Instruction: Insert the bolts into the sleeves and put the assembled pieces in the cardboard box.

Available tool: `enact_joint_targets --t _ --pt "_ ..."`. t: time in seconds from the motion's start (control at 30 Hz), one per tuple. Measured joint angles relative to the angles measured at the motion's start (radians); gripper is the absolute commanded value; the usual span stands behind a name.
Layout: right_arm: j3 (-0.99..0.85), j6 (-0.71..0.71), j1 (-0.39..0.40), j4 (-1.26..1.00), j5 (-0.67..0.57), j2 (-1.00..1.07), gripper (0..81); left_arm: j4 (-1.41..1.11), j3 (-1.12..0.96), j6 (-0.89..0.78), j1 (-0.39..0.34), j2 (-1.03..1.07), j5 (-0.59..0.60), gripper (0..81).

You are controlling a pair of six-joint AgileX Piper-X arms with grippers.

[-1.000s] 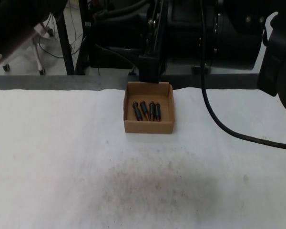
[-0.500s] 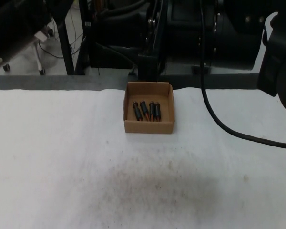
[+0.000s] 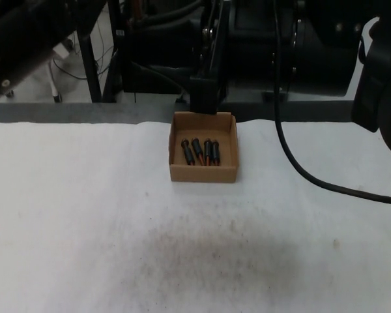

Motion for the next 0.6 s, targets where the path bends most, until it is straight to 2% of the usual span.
enact_joint_targets --t 0.3,0.43,0.5,0.57,0.6 --pt "0.001 0.000 0.000 -0.004 0.000 0.001 0.8 0.000 0.000 -0.002 0.000 0.003 0.005 0.3" --pt "0.001 0.000 0.000 -0.046 0.000 0.001 0.8 0.000 0.000 -0.002 0.000 0.003 0.054 0.0" --pt "0.001 0.000 0.000 -0.053 0.000 0.001 0.8 -0.002 -0.003 0.000 0.000 0.003 0.067 3.5" --pt "0.001 0.000 0.000 -0.060 0.000 0.001 0.8 -0.006 -0.003 0.000 0.000 0.003 0.074 10.7" --pt "0.001 0.002 0.000 -0.065 0.000 0.001 0.8 -0.008 -0.003 0.000 0.002 0.003 0.080 17.3"
